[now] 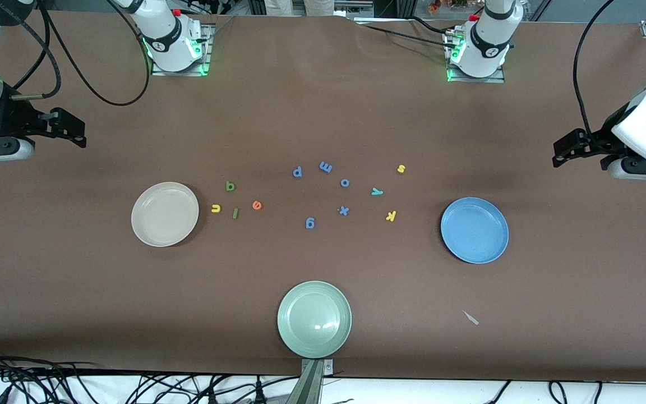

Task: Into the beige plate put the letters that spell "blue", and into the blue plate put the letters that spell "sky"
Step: 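Reach the left gripper down to the yellow K beside the blue plate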

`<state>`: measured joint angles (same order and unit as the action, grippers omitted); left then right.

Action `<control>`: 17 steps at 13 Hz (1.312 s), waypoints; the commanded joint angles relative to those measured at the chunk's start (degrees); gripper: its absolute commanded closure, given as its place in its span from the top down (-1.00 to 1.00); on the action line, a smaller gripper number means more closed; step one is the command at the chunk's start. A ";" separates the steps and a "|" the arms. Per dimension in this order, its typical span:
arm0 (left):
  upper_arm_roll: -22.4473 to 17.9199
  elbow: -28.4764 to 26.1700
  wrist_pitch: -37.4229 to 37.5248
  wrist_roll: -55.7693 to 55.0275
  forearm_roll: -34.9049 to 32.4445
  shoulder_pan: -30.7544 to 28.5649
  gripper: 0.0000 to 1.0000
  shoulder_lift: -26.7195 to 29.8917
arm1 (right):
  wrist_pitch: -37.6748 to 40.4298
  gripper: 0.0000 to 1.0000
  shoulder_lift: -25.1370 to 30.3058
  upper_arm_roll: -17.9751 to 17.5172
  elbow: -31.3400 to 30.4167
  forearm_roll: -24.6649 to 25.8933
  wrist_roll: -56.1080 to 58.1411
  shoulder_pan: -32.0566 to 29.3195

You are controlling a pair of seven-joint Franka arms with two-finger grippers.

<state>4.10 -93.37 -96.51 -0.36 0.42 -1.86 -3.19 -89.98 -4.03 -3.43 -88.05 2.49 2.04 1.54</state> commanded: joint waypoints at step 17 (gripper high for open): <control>3.55 2.49 4.16 -0.78 0.10 13.37 1.00 -17.62 | -0.19 1.00 -0.02 -0.26 0.60 0.32 -0.72 -0.05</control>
<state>7.85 -92.90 -91.31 -0.92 0.45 9.99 -16.21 -90.30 -4.04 -3.41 -88.03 2.49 2.00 1.53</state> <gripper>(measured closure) 0.000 0.000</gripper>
